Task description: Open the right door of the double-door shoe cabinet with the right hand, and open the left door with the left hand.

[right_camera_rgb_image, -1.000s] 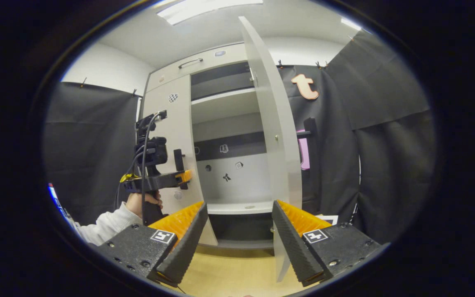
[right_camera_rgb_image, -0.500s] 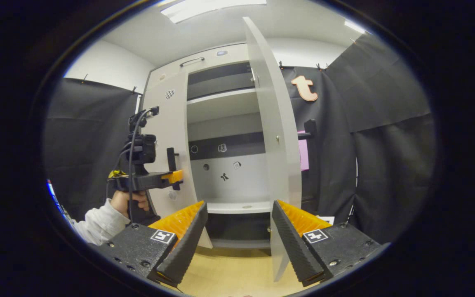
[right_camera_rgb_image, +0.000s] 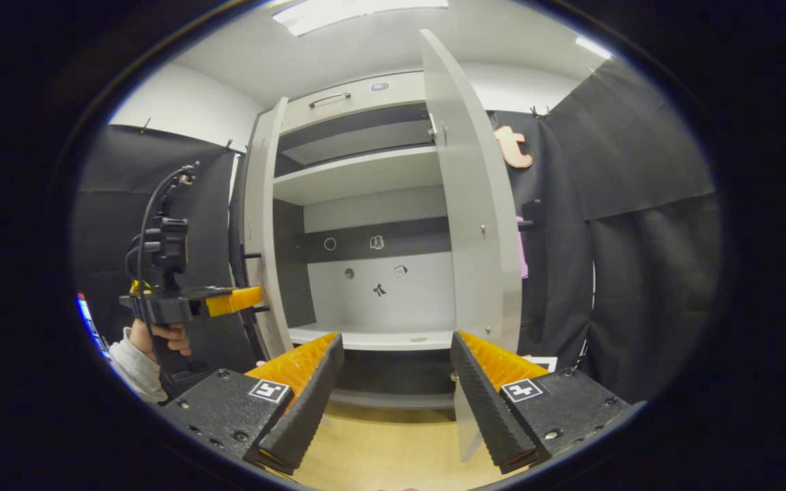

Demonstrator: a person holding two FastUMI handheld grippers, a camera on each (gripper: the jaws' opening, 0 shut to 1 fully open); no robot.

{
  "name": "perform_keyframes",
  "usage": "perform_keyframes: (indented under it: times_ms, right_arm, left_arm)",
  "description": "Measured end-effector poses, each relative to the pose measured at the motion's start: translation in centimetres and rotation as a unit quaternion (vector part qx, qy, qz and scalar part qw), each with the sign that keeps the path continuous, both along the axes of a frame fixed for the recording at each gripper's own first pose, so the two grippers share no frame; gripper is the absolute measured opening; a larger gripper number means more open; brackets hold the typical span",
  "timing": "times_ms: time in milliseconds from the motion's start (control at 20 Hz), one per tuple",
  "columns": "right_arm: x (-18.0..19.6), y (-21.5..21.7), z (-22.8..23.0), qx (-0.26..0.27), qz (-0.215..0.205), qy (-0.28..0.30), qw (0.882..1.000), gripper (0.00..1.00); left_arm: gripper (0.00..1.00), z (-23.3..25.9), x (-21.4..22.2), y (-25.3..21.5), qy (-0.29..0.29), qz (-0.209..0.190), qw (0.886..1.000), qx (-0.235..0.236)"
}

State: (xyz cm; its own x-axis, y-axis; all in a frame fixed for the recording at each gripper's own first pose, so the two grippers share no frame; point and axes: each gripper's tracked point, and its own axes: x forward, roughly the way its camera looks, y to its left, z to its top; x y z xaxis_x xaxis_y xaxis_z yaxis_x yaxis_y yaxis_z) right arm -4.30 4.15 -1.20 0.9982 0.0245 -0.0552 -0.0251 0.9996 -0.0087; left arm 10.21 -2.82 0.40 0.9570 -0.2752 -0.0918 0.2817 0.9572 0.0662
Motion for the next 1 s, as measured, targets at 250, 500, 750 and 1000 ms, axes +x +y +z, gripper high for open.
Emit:
perform_keyframes:
  times_ms: [250, 500, 750, 1000]
  right_arm:
    - [0.3, 1.6, -0.1, -0.002, 0.009, -0.002, 1.000, 0.98]
    - [0.8, 2.4, -0.3, -0.001, 0.010, -0.002, 1.000, 0.98]
    - [1.4, 2.9, -0.2, -0.002, 0.009, -0.006, 1.000, 0.98]
    - [2.2, 4.4, -0.4, -0.003, 0.022, 0.001, 1.000, 0.98]
  left_arm:
    - [0.08, 0.3, -2.0, 3.4, -0.007, 0.018, 1.000, 0.010]
    - [0.08, 0.3, -2.9, 5.5, -0.009, 0.029, 1.000, 0.002]
    - [0.07, 0.2, -3.5, 8.5, -0.014, 0.051, 0.999, -0.007]
    - [0.07, 0.2, -4.3, 10.9, -0.015, 0.059, 0.998, -0.011]
